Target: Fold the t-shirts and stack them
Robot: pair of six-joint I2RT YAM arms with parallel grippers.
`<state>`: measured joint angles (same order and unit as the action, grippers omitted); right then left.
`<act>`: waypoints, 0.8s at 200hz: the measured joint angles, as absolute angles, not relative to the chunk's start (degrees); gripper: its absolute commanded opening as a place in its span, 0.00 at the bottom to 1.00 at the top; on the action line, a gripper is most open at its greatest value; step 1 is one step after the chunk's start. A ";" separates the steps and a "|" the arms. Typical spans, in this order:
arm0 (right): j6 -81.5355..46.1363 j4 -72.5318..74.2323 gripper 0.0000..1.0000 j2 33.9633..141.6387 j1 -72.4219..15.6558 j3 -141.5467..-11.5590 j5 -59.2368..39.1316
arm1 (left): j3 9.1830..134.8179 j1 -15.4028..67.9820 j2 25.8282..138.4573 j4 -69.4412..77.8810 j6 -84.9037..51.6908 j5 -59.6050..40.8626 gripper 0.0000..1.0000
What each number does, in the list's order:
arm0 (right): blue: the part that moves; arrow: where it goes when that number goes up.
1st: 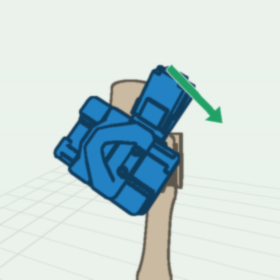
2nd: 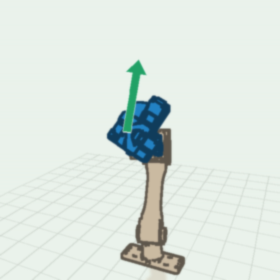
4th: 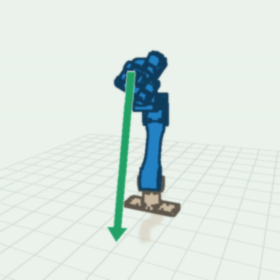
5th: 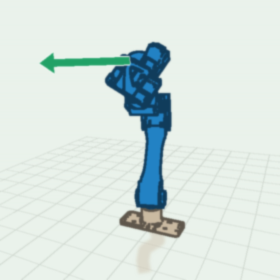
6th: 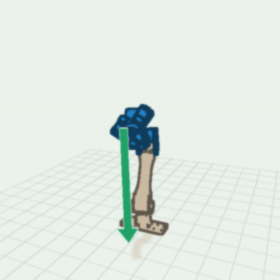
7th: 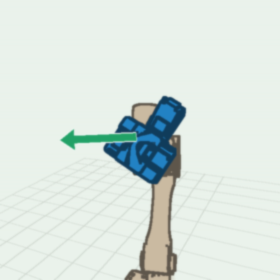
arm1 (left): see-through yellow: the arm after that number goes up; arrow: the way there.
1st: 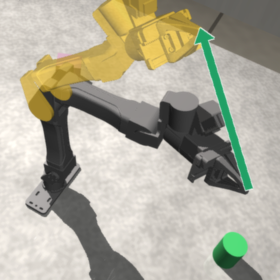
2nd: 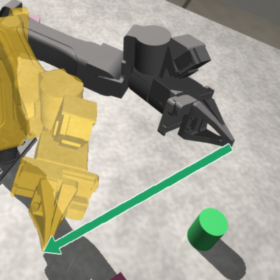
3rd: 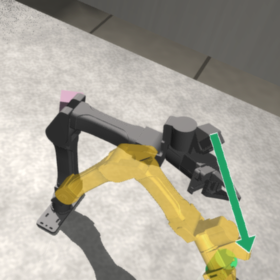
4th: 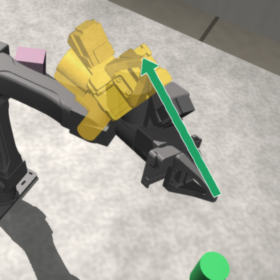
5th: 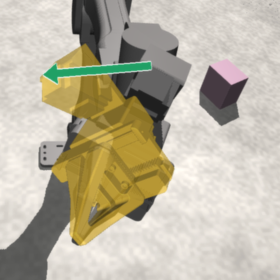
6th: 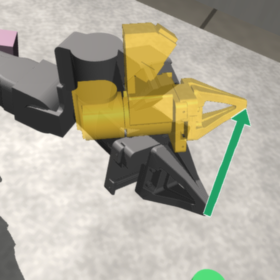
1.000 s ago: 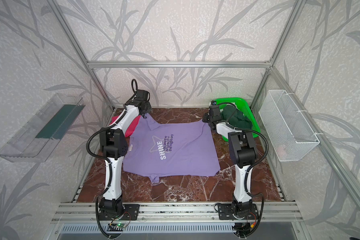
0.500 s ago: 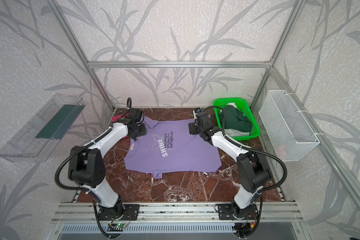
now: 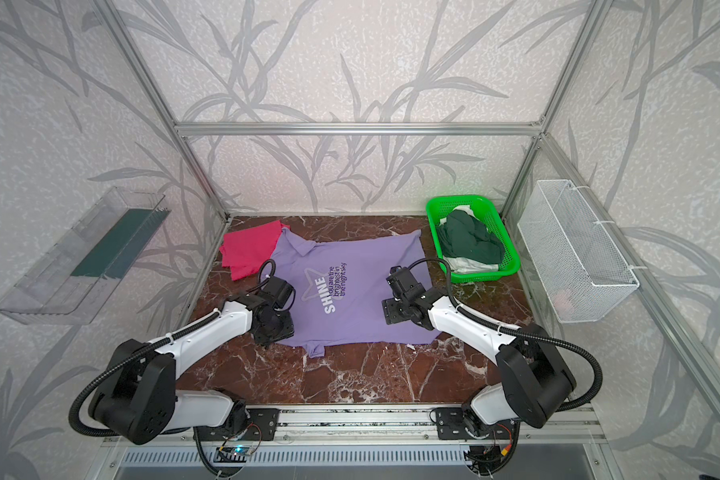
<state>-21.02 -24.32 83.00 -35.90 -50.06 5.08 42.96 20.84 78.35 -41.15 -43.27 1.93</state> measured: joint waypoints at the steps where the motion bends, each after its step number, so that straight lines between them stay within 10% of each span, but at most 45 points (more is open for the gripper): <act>1: -21.04 -24.49 0.73 83.00 -35.88 -49.95 5.10 | 42.96 20.84 78.43 -41.10 -43.33 1.96 0.46; 44: -23.16 -26.92 0.74 82.85 -35.14 -47.22 4.75 | 42.94 20.95 82.70 -38.87 -44.40 2.37 0.00; 110: -24.53 -25.23 0.74 82.15 -32.23 -43.92 3.11 | 44.88 21.71 78.39 -42.24 -43.94 3.64 0.00; 134: -25.15 -24.18 0.74 82.70 -31.51 -41.85 2.92 | 45.47 21.71 78.17 -42.92 -43.35 4.01 0.34; 160: -25.54 -24.27 0.74 83.18 -31.18 -41.06 2.68 | 43.88 21.76 78.13 -42.81 -43.62 3.77 0.46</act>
